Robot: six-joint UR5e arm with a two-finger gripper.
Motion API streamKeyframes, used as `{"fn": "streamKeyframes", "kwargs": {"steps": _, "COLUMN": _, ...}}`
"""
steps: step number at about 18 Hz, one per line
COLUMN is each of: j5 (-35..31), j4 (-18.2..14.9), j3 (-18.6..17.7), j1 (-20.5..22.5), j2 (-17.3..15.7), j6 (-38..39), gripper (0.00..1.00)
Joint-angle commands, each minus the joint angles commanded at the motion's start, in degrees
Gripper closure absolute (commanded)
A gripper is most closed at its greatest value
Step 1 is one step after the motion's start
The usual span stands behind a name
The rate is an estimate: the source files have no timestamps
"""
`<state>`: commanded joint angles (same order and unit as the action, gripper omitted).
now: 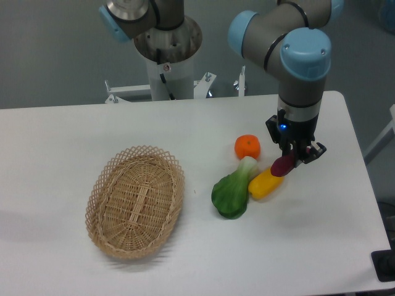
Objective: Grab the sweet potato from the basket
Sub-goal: 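Carry the sweet potato away from the basket past the yellow pepper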
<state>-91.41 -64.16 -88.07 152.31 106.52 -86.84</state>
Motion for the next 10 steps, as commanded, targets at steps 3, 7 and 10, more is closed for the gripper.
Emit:
{"fn": "streamKeyframes", "kwargs": {"steps": 3, "j5": 0.5, "j4": 0.1, "j3": 0.0, "j1": 0.0, "j2": 0.0, "j6": 0.0, "gripper": 0.75}}
{"fn": "streamKeyframes", "kwargs": {"steps": 7, "j5": 0.6, "j4": 0.1, "j3": 0.0, "j1": 0.0, "j2": -0.1, "j6": 0.0, "gripper": 0.75}}
{"fn": "streamKeyframes", "kwargs": {"steps": 10, "j5": 0.7, "j4": 0.1, "j3": 0.2, "j1": 0.0, "j2": -0.1, "j6": 0.0, "gripper": 0.75}}
